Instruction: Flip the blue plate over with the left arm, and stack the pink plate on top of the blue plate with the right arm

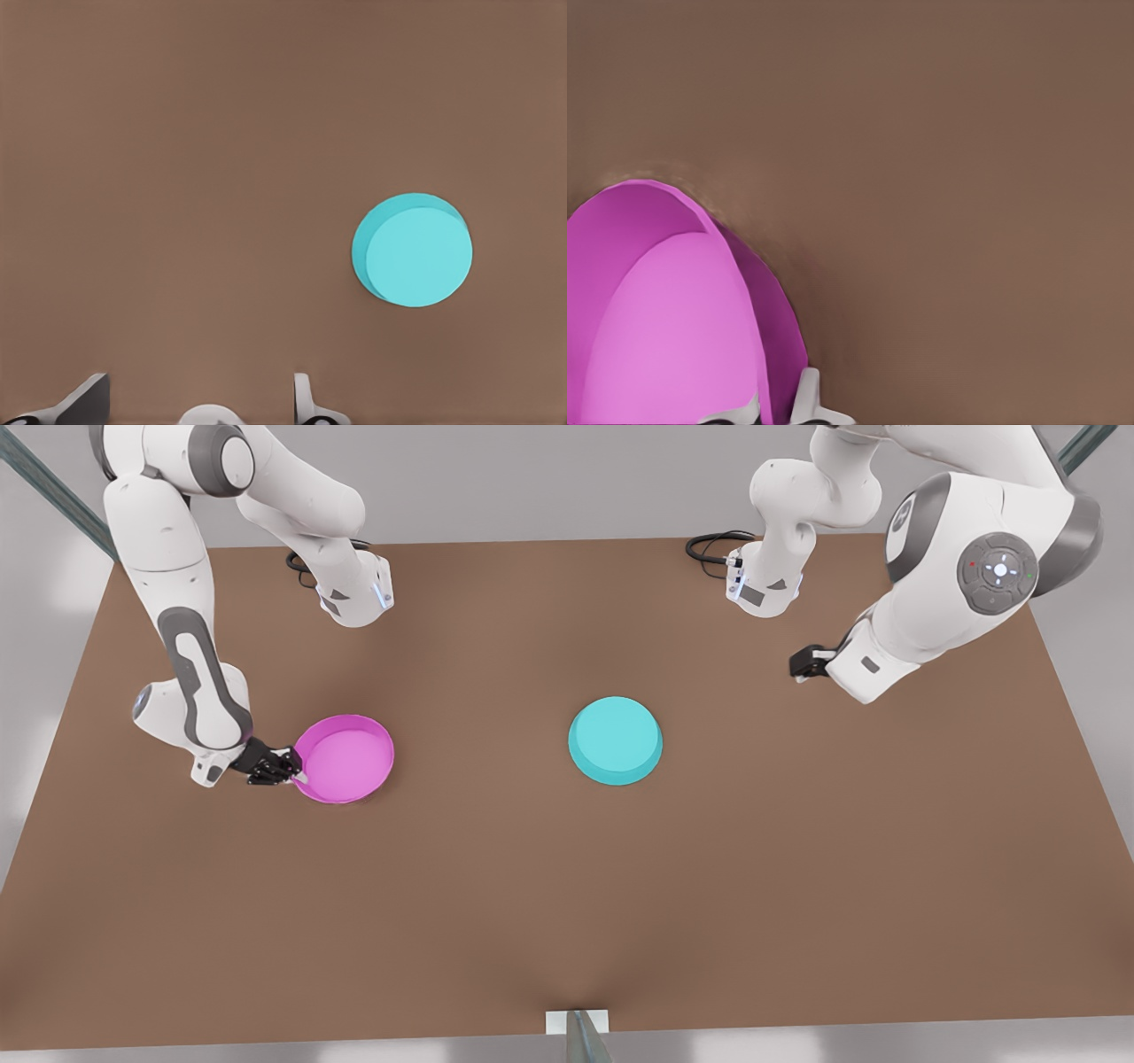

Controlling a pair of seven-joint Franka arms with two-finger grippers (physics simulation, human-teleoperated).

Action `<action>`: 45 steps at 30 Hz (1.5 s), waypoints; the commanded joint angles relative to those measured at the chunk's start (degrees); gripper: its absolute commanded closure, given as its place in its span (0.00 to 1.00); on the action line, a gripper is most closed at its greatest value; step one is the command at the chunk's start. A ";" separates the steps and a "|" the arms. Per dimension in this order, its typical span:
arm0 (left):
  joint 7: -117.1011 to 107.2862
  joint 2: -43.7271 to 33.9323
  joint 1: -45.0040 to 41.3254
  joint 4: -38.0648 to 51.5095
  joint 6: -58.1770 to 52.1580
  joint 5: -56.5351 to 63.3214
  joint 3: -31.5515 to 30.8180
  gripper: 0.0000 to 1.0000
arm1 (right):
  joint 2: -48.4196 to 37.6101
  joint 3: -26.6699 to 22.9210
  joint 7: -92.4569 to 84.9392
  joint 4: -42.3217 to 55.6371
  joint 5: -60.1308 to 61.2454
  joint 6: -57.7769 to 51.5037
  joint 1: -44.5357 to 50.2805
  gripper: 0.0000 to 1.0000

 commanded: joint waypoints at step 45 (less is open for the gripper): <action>0.09 -0.05 -0.35 0.09 -2.64 0.72 0.35 0.00 | 7.01 31.41 56.76 19.99 10.97 18.70 26.53 0.79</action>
